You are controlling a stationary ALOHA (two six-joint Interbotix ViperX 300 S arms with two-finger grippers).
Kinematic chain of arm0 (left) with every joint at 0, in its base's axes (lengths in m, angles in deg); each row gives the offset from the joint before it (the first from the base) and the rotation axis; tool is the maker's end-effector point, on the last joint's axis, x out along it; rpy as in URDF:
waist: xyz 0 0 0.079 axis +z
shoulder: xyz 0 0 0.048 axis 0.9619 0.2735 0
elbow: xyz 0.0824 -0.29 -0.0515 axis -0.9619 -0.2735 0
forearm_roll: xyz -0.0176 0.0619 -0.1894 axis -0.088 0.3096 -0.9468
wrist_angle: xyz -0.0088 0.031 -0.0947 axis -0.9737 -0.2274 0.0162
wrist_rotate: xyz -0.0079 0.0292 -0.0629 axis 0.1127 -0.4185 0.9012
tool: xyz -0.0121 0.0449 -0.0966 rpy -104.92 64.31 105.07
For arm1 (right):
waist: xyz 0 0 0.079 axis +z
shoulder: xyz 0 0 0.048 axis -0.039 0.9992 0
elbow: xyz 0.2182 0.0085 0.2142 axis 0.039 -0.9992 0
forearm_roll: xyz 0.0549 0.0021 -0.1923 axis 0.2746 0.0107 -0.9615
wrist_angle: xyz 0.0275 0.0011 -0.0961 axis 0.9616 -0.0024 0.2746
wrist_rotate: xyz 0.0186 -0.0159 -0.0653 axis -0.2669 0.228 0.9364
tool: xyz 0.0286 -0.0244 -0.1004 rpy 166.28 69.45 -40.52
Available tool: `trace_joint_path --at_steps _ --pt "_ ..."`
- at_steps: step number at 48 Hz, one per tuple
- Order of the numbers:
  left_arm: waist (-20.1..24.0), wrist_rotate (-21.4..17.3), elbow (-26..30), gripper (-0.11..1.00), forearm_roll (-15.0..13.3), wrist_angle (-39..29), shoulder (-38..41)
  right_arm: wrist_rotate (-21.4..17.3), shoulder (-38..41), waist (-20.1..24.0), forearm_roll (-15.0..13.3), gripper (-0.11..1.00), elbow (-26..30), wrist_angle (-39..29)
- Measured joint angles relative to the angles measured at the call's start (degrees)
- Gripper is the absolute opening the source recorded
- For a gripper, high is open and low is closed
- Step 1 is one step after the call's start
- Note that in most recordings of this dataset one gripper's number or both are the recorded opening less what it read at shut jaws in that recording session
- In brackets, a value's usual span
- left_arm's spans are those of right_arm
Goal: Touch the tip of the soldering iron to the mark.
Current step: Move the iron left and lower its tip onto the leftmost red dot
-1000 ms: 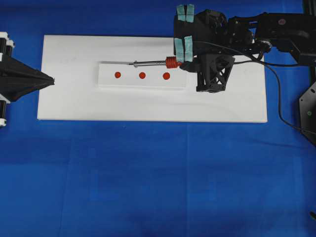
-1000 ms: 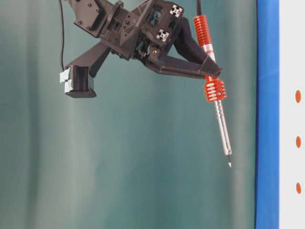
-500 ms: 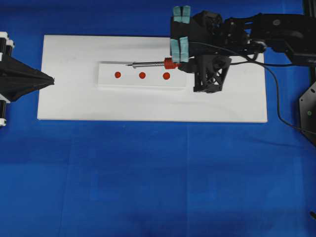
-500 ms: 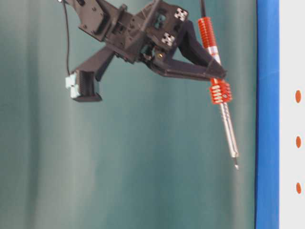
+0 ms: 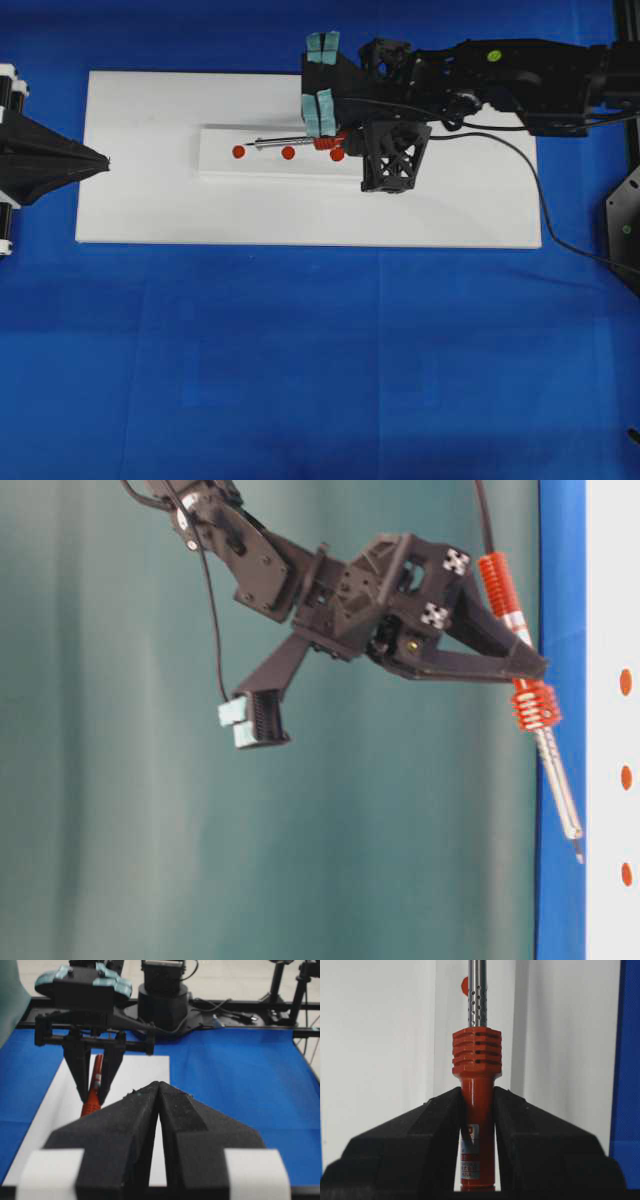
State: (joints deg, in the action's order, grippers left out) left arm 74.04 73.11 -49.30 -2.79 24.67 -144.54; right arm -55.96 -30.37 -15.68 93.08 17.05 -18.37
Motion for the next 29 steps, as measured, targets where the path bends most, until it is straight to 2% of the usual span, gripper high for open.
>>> trace_joint_path --at_steps 29 --pt "0.0 -0.18 0.0 0.02 0.0 0.0 -0.09 0.18 3.6 0.0 0.0 0.06 0.09 2.02"
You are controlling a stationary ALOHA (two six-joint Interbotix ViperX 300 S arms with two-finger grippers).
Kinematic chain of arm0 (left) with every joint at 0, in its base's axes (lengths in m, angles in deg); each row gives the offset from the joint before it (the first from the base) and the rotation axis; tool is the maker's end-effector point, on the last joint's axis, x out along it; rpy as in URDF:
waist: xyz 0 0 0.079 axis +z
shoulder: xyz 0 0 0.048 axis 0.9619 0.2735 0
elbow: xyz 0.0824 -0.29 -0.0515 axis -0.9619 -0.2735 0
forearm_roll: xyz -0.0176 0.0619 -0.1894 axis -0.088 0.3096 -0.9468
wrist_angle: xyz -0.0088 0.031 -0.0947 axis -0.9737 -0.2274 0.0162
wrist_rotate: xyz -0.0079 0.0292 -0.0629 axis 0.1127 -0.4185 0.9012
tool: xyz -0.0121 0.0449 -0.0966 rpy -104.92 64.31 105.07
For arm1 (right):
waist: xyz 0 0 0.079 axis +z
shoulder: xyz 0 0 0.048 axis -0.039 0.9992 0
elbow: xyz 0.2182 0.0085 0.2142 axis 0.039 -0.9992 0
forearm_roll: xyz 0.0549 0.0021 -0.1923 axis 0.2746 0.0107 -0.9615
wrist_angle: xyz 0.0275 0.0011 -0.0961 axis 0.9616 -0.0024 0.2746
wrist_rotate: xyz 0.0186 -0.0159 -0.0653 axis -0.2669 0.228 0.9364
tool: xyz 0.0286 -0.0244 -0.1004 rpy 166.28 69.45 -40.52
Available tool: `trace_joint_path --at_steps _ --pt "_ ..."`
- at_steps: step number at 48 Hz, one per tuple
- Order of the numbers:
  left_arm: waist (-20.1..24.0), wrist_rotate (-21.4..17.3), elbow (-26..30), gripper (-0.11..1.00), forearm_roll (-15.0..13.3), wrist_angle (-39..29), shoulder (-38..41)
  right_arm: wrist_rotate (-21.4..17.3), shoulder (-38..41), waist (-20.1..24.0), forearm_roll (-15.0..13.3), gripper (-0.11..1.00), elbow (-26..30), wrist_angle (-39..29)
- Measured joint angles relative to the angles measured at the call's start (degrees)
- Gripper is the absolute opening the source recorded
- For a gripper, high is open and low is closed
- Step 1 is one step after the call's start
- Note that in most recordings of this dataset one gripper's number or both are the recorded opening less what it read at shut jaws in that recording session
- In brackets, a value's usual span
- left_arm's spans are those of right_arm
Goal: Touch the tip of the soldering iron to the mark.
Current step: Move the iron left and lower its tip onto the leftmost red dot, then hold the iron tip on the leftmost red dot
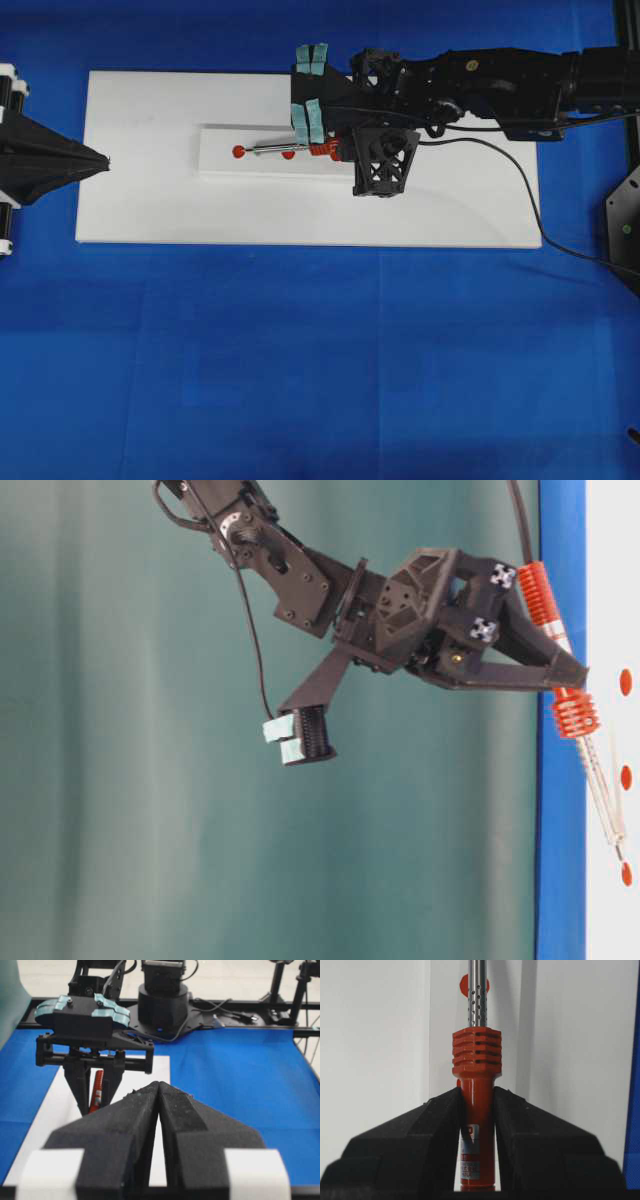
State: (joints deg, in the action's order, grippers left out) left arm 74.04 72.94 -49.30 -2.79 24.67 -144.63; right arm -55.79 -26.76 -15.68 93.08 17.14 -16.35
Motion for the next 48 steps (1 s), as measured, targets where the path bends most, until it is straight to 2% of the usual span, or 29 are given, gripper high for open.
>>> trace_joint_path --at_steps 48 --pt "0.0 0.0 0.0 0.02 0.0 0.0 0.09 0.0 1.41 0.0 0.0 0.06 1.23 -1.49"
